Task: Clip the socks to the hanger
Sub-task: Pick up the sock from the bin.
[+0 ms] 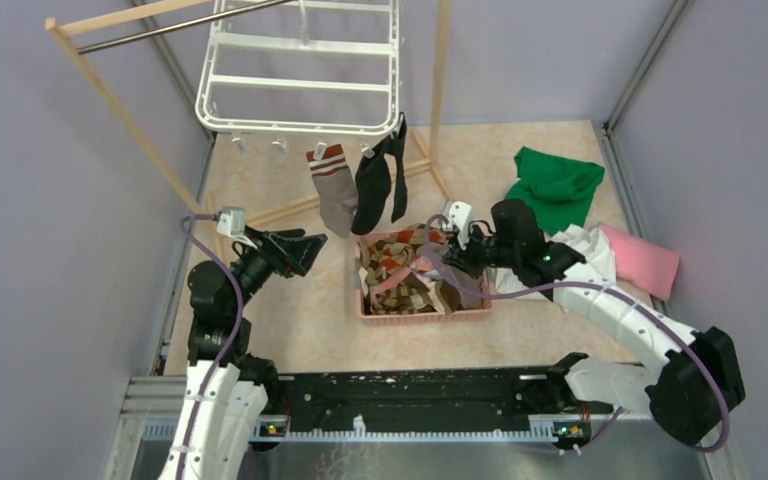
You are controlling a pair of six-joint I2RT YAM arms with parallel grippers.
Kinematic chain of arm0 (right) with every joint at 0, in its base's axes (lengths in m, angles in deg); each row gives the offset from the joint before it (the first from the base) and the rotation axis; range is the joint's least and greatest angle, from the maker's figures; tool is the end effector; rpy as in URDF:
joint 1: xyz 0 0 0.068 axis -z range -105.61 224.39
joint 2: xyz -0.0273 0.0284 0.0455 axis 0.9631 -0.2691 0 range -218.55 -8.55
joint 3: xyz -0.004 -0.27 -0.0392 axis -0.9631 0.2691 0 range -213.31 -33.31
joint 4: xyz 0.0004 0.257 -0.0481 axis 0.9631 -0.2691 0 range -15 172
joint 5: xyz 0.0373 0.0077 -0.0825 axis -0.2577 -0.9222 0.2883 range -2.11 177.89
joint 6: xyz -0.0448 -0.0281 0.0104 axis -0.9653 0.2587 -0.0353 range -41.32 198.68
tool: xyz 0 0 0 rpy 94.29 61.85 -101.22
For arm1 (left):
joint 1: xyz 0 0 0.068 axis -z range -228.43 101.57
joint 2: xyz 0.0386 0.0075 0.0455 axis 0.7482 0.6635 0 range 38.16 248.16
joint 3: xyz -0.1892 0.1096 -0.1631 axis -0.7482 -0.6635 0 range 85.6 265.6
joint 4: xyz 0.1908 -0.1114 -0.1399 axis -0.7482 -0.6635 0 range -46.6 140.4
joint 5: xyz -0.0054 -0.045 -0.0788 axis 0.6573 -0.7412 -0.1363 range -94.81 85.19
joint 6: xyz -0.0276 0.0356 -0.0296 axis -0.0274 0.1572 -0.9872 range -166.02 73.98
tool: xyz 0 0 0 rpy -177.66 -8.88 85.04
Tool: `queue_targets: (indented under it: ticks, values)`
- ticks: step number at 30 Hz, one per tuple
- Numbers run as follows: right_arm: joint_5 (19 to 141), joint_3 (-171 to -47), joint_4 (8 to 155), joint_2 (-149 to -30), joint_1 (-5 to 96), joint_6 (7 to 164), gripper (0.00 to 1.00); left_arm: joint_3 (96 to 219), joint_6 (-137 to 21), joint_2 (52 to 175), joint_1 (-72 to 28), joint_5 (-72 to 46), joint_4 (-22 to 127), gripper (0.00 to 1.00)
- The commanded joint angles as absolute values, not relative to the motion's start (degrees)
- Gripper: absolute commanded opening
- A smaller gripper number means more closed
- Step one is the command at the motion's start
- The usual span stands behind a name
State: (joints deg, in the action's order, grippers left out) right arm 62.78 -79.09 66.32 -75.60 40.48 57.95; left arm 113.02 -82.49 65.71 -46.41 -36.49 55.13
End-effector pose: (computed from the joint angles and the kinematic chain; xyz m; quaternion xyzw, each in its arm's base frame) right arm 0.2008 0.1532 0.2599 -0.4871 0.7314 0.2432 0.4108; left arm 0.1343 -0.0235 0.3034 -0.0016 0.6825 -0.4078 0.6065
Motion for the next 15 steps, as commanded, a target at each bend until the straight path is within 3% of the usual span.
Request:
queue_targets:
  ticks: [1, 8, 15]
  values:
    - [59.1, -80.8, 69.8, -68.9, 41.0, 58.7, 0.00, 111.9, -83.0, 64.5, -46.5, -39.4, 62.8, 0.83]
    - [52.1, -81.9, 78.1, -61.8, 42.5, 61.7, 0.00, 110.2, -82.2, 63.9, -46.6, -50.9, 75.5, 0.87]
    - [48.0, -87.2, 85.4, -62.6, 42.7, 70.7, 0.00, 109.9, -86.1, 66.0, -46.5, -60.2, 86.7, 0.90]
